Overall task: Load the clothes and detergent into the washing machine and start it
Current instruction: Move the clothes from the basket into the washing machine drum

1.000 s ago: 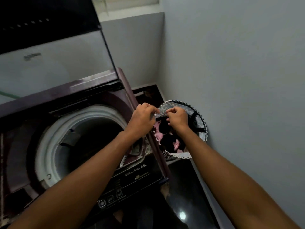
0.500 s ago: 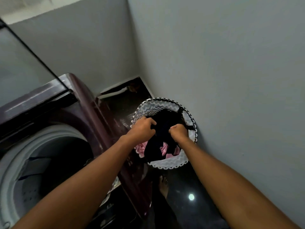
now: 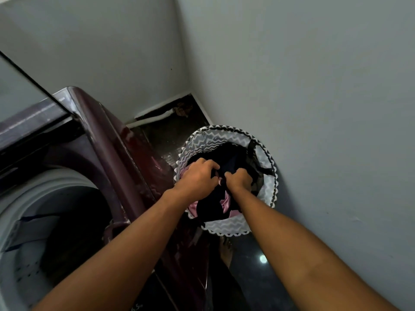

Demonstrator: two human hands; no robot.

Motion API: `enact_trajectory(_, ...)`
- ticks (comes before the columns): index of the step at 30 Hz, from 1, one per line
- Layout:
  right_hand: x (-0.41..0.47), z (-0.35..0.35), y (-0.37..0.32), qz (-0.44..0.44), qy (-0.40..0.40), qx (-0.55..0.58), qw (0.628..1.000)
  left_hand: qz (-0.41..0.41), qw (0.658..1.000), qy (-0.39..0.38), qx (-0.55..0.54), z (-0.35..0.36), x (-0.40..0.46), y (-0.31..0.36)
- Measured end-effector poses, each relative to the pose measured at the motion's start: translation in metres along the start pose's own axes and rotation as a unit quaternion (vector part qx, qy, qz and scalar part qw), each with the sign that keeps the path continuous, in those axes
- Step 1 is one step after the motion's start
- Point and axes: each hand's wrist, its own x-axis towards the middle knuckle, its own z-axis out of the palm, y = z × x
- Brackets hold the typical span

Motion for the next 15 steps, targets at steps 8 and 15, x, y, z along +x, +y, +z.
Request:
enact_trajectory(8, -0.054, -0.056, -0.047, -0.095, -0.005, 0.275, 0.957, -0.015, 0.998, -0.028, -0.057, -0.016, -0.017, 0.017)
enact_trajectory(15, -0.127, -0.109, -0.097, -0.154, -0.062, 0.390, 0.906, 0.037, 0.990, 0.025, -0.133, -0.053, -0.044, 0.037)
